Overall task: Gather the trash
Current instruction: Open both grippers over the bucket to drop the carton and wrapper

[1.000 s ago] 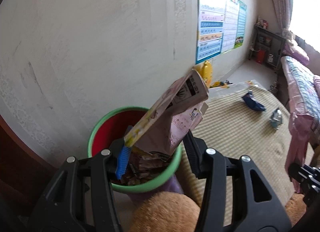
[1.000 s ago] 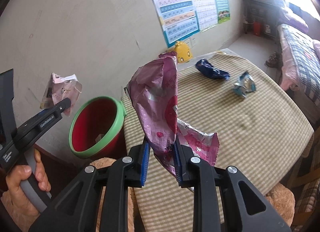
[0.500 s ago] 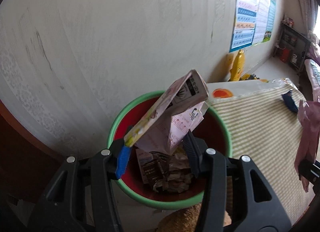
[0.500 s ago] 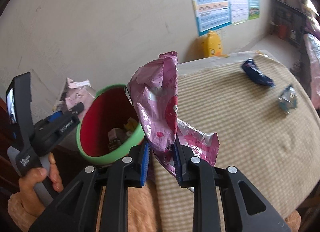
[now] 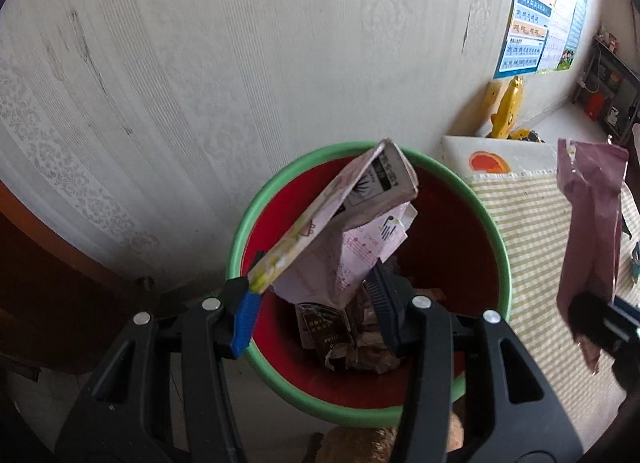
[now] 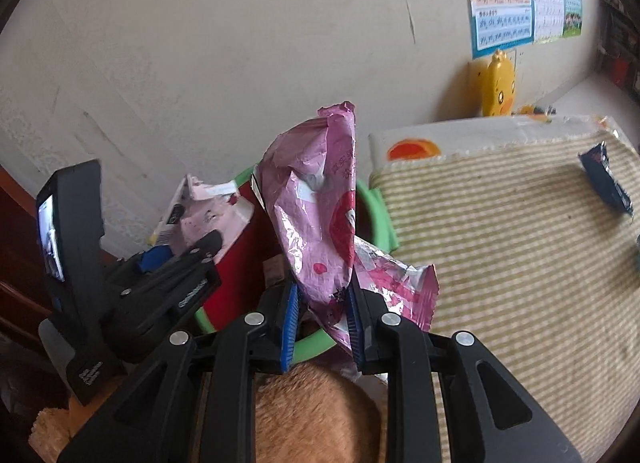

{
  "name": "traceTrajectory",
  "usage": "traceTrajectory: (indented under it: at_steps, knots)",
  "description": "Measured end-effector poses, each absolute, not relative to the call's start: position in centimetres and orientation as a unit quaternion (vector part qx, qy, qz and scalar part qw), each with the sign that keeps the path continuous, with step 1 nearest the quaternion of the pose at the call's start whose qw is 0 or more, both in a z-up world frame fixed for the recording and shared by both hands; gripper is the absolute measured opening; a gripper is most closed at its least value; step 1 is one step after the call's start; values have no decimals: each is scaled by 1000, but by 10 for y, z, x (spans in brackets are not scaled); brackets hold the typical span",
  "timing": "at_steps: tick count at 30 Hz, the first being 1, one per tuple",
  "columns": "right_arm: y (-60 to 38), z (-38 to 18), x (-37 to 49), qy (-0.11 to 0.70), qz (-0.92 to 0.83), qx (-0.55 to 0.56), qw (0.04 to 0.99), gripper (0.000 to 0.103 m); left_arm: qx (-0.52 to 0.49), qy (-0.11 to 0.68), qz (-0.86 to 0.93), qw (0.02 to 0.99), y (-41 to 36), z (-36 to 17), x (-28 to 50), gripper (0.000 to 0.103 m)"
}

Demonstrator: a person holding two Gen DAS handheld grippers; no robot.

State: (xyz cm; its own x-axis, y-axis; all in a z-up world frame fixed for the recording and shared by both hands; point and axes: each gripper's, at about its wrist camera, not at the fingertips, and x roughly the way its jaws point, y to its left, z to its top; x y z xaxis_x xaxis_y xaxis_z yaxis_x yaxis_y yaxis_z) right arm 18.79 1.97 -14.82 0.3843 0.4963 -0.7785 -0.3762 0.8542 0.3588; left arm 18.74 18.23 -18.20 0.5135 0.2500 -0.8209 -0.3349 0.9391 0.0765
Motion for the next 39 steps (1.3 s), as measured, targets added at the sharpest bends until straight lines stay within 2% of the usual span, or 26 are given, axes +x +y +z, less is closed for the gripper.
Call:
traceTrajectory:
  at_steps: [4, 8, 13, 25, 27, 28, 29, 33, 34, 36, 37, 39]
  knots:
    - [22, -150, 190, 481, 262, 50, 835, 21, -52, 462, 160, 871, 181, -185, 181, 47]
    - [16, -148, 187, 465, 270, 92, 838, 21, -39, 452, 161, 876, 180, -182, 170, 47]
    - [14, -137, 169, 448, 280, 68, 846, 21, -43, 439, 179, 880, 183, -174, 154, 47]
    - [18, -132, 178, 450, 280, 72, 845, 21, -40, 437, 174, 882, 184, -165, 160, 47]
    - [23, -133, 183, 451, 281, 71, 844, 21, -44, 439, 174, 880, 187, -165, 163, 49]
    - [26, -134, 186, 453, 282, 69, 843, 21, -45, 442, 173, 879, 188, -165, 163, 54]
    - [29, -135, 189, 454, 282, 69, 842, 21, -46, 444, 172, 878, 189, -167, 163, 64]
    - [40, -140, 198, 461, 285, 64, 838, 21, -42, 444, 173, 878, 192, -168, 162, 78]
    - [43, -142, 200, 461, 288, 63, 837, 22, -39, 445, 176, 877, 192, -169, 161, 84]
    - [48, -144, 202, 459, 288, 59, 839, 35, -41, 445, 177, 877, 193, -170, 158, 84]
    - [49, -144, 204, 454, 286, 58, 842, 51, -44, 446, 176, 877, 194, -170, 156, 85]
    - [51, -145, 206, 454, 283, 54, 843, 53, -55, 446, 176, 876, 196, -170, 152, 85]
